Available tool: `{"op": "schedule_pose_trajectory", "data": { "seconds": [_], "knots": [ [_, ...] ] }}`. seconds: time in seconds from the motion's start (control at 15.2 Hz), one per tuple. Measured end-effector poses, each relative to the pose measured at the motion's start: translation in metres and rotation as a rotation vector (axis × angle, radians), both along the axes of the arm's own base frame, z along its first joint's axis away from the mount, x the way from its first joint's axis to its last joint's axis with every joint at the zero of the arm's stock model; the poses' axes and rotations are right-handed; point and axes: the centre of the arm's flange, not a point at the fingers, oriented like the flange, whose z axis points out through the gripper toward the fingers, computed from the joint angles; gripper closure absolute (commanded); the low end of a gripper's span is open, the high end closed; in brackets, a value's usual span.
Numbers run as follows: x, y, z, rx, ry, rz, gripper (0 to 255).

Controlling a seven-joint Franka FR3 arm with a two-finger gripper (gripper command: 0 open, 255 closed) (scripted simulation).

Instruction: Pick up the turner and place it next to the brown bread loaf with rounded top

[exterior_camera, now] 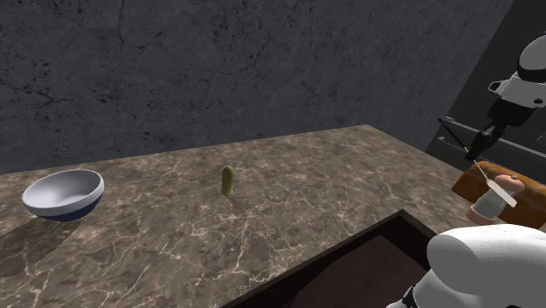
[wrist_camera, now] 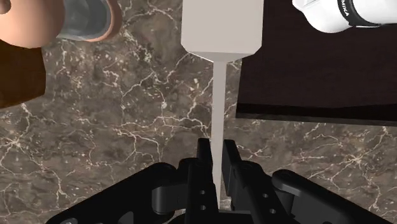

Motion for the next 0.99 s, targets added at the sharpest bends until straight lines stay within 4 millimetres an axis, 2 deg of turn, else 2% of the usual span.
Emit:
{"op": "schedule_pose_trajectory", "data": {
  "seconds": [0.99],
  "knots": [
    [-0.195,-0.057,-0.006,0.000,0.000,0.000,255]
  ]
}}
